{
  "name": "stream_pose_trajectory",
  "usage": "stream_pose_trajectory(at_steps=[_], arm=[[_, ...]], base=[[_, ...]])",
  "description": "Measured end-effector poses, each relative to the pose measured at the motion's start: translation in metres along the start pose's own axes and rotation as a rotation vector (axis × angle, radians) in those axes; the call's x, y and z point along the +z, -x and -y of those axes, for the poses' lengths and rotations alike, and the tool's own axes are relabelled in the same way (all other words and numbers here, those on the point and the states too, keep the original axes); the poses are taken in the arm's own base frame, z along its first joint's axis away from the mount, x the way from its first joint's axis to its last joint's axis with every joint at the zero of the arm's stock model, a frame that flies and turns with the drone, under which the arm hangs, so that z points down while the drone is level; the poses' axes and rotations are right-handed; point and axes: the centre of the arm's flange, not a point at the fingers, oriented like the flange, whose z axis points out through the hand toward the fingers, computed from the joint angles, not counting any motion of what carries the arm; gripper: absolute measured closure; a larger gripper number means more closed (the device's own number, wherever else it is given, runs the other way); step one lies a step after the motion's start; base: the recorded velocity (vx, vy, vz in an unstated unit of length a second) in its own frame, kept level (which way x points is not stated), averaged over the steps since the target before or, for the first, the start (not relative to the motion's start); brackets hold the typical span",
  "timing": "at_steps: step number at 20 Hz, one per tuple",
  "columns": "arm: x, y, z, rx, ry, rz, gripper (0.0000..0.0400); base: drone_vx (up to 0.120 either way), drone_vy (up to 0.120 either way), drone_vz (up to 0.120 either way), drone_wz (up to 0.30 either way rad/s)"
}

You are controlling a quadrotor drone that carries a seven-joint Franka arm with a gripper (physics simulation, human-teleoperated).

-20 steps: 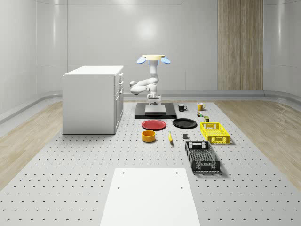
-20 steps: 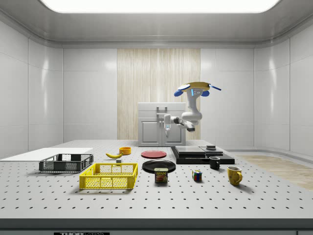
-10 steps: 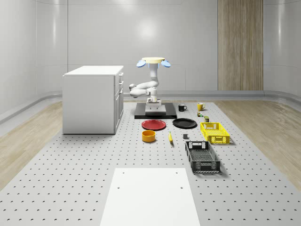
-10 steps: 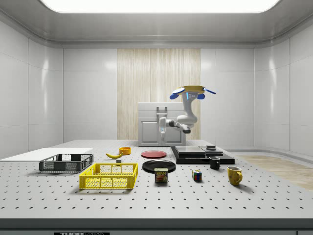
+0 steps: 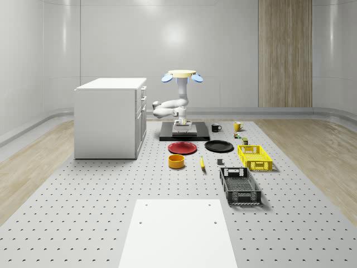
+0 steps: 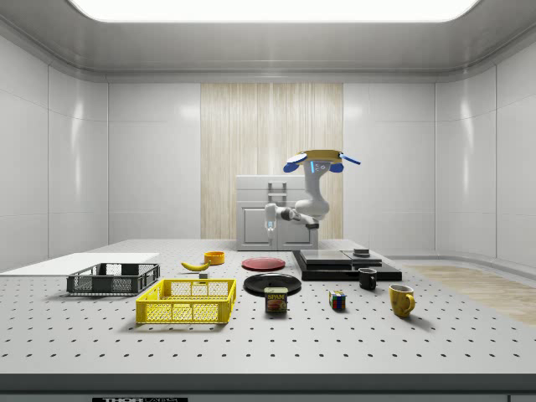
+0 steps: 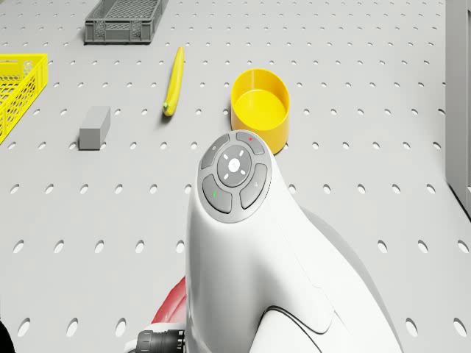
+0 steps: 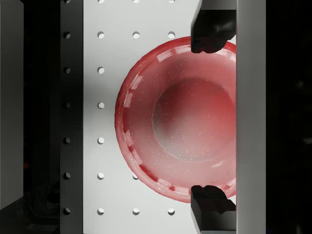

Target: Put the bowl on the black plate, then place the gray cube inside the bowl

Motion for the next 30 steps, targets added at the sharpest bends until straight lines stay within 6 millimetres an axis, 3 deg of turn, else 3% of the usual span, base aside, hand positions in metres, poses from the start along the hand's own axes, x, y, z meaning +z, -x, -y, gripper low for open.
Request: stream_pose_trajectory(at_steps=[6,11,30], arm=[[0.0000,0.0000,0.0000,0.000,0.000,0.000,0.0000],[0.0000,0.0000,0.0000,0.000,0.000,0.000,0.0000],[0.0000,0.0000,0.0000,0.000,0.000,0.000,0.0000]], base=[[0.120,0.000,0.000,0.000],[0.120,0.000,-0.120,0.000],[0.120,0.000,0.000,0.000]])
